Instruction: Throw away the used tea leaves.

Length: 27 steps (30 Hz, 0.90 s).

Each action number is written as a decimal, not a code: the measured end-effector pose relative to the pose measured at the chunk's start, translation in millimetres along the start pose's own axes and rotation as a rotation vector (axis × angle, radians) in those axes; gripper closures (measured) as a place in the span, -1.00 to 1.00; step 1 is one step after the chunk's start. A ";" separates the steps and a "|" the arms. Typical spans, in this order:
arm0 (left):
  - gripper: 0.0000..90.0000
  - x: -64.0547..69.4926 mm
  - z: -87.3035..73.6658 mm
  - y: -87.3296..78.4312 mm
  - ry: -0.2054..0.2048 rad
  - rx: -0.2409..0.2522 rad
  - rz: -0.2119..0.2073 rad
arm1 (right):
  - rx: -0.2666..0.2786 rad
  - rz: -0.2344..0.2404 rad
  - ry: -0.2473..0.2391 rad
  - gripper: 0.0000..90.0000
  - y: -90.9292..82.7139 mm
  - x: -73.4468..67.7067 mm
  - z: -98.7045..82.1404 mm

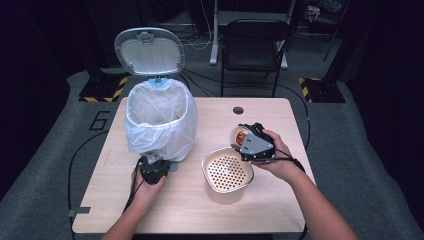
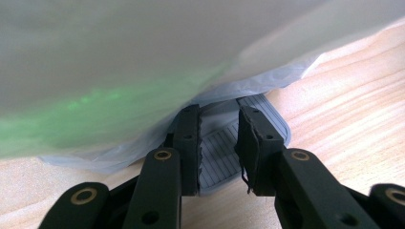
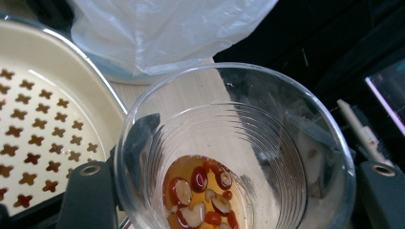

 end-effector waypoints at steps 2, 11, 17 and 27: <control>0.56 0.0 0.0 0.0 0.000 0.000 0.000 | -0.007 -0.007 -0.041 -0.30 0.1 -4.9 2.7; 0.56 0.0 0.0 0.1 -0.002 0.001 0.001 | 0.002 -0.038 -0.185 -0.30 -2.8 -19.6 12.3; 0.56 0.2 0.1 0.0 0.000 0.001 -0.002 | 0.001 -0.064 -0.301 -0.30 -5.9 -28.3 19.4; 0.56 2.4 0.3 1.0 -0.028 0.020 -0.008 | 0.007 -0.117 -0.509 -0.29 -8.5 -41.0 27.8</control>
Point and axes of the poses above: each handheld gripper's, and its own axes: y roughly forward along the jaws, z roughly out of its top, x roughly to its right, the point moved 3 cm from there along y, roughly forward along the jaws, and after that the axes turned 1 degree about -x, right-handed, at the moved point
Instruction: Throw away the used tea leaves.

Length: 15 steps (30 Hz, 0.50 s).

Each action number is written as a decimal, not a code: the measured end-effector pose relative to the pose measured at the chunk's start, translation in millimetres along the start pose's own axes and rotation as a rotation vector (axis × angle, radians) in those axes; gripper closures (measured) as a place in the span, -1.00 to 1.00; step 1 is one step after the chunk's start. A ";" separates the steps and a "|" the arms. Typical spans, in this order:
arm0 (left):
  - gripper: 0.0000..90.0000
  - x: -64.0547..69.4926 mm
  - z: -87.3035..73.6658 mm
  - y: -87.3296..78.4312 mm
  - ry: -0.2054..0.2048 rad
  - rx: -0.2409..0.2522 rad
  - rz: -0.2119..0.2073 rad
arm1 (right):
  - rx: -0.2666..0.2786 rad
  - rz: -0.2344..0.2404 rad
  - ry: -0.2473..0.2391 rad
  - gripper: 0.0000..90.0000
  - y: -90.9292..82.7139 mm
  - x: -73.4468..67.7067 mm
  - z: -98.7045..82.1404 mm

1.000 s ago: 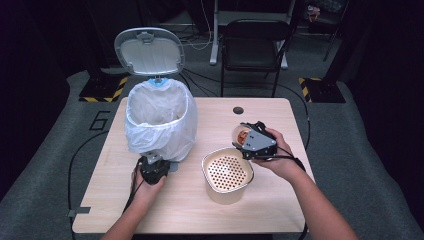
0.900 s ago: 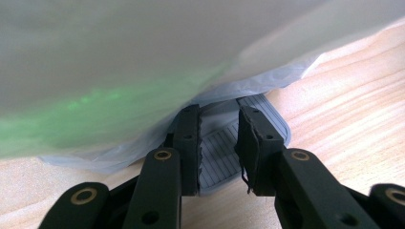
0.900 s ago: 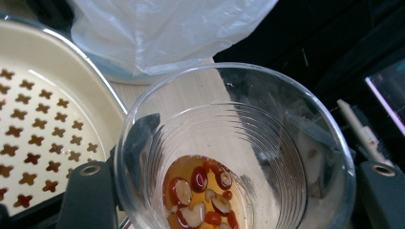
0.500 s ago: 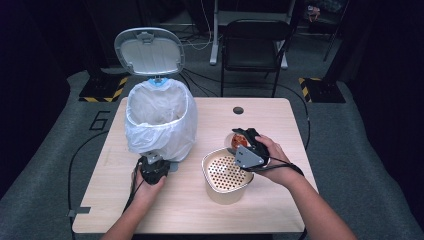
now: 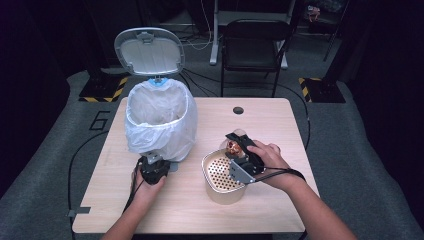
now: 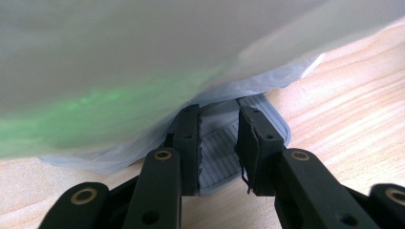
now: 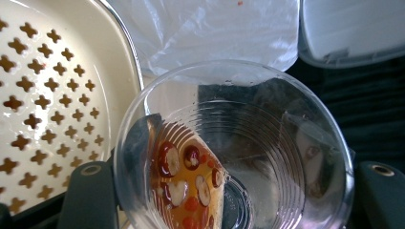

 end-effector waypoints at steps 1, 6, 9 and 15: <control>0.56 -0.2 0.0 -0.2 0.003 -0.002 0.000 | -0.002 -0.013 -0.023 -0.29 -0.7 -0.8 1.5; 0.56 -2.0 -0.2 -1.4 0.028 -0.020 0.003 | -0.011 -0.051 -0.146 -0.29 -1.8 -4.0 5.4; 0.56 -4.7 0.4 -2.0 0.062 -0.027 0.017 | -0.038 -0.076 -0.250 -0.28 -2.0 -10.0 8.0; 0.56 -4.2 0.3 -1.9 0.057 -0.026 0.011 | -0.058 -0.110 -0.339 -0.28 -2.7 -12.7 10.5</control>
Point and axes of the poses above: each handheld gripper's, and its own axes: y roughly forward along the jaws, z roughly out of its top, x roughly to its right, the point moved 3 cm from there along y, roughly forward along the jaws, and after that the axes turned 1 degree about -x, right-handed, at the moved point
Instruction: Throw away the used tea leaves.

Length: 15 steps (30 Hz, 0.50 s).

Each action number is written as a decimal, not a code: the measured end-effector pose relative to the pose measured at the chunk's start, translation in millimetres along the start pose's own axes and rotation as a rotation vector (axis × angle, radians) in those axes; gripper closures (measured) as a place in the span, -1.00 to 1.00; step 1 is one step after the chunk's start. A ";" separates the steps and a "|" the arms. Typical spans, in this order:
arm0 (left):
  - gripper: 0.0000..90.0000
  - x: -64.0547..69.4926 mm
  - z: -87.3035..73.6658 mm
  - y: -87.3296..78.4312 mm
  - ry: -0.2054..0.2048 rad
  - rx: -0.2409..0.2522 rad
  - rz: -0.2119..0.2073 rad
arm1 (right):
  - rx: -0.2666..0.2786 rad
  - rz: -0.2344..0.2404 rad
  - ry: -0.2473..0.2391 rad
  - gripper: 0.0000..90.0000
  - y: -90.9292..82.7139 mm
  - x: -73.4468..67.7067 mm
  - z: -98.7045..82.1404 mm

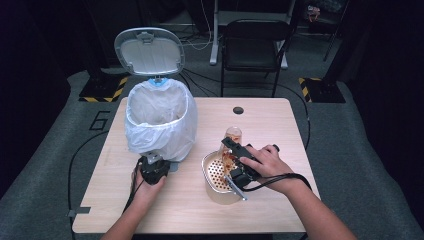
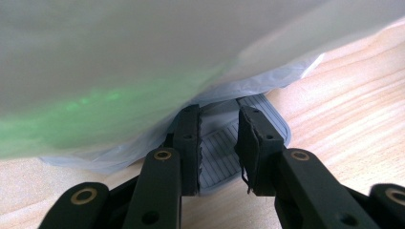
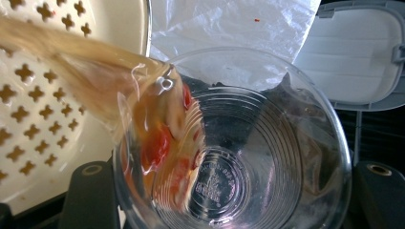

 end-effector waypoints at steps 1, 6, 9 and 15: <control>0.56 0.1 0.0 0.0 -0.002 0.000 -0.001 | -0.004 -0.006 -0.021 -0.28 -0.6 1.0 0.2; 0.56 2.0 -0.2 1.1 -0.028 0.012 -0.005 | -0.034 -0.036 -0.132 -0.28 -2.6 0.1 1.2; 0.56 2.2 -0.2 1.4 -0.031 0.015 -0.004 | -0.058 -0.056 -0.248 -0.28 -1.7 -4.9 1.9; 0.56 2.2 -0.2 1.4 -0.032 0.015 -0.004 | -0.077 -0.062 -0.359 -0.28 -2.4 -14.0 2.4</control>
Point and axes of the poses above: each handheld gripper's, and its own axes: y roughly forward along the jaws, z roughly out of its top, x roughly to its right, the point moved 3 cm from there along y, roughly forward along the jaws, and after that the axes turned 1 degree about -x, right-handed, at the moved point
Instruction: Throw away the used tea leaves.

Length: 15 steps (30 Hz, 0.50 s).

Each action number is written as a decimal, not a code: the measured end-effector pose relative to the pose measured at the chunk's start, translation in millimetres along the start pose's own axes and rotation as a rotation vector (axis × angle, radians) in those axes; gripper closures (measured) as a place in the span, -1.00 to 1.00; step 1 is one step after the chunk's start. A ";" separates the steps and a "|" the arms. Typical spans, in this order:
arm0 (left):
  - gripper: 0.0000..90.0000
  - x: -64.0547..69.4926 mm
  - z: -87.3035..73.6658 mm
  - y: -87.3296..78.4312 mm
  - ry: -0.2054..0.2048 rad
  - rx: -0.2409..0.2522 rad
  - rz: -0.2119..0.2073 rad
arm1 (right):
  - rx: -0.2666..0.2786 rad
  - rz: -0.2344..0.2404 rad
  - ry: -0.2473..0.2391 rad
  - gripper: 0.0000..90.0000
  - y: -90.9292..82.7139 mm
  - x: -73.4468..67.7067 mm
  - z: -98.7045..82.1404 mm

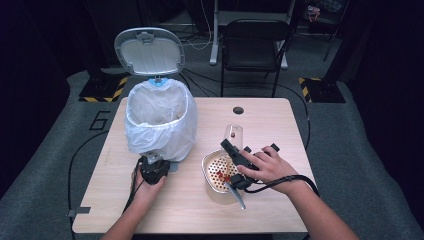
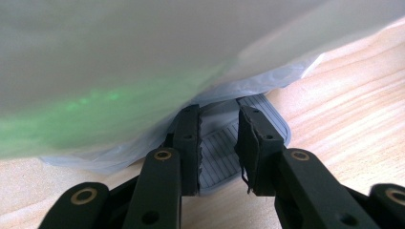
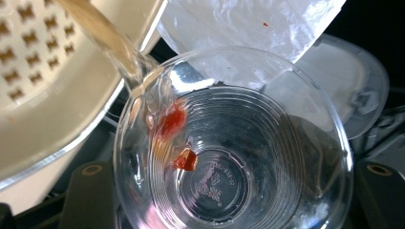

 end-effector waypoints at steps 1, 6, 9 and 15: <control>0.56 0.0 0.0 0.0 0.000 0.000 0.000 | 0.000 0.000 0.000 -0.28 0.0 0.0 0.0; 0.56 0.1 0.0 -0.2 0.002 -0.001 0.000 | 0.004 -0.013 -0.088 -0.27 -0.6 -0.9 1.8; 0.56 0.0 0.0 0.1 0.000 0.000 0.006 | -0.009 -0.037 -0.016 -0.27 -1.5 -5.1 3.9; 0.56 0.2 -0.1 -0.1 -0.001 -0.001 0.001 | 0.005 -0.037 -0.112 -0.27 -1.0 -0.9 4.4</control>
Point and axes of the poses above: each handheld gripper's, and its own axes: y roughly forward along the jaws, z roughly out of its top, x roughly to its right, the point moved 3 cm from there along y, roughly forward along the jaws, and after that the axes turned 1 degree about -x, right-handed, at the moved point
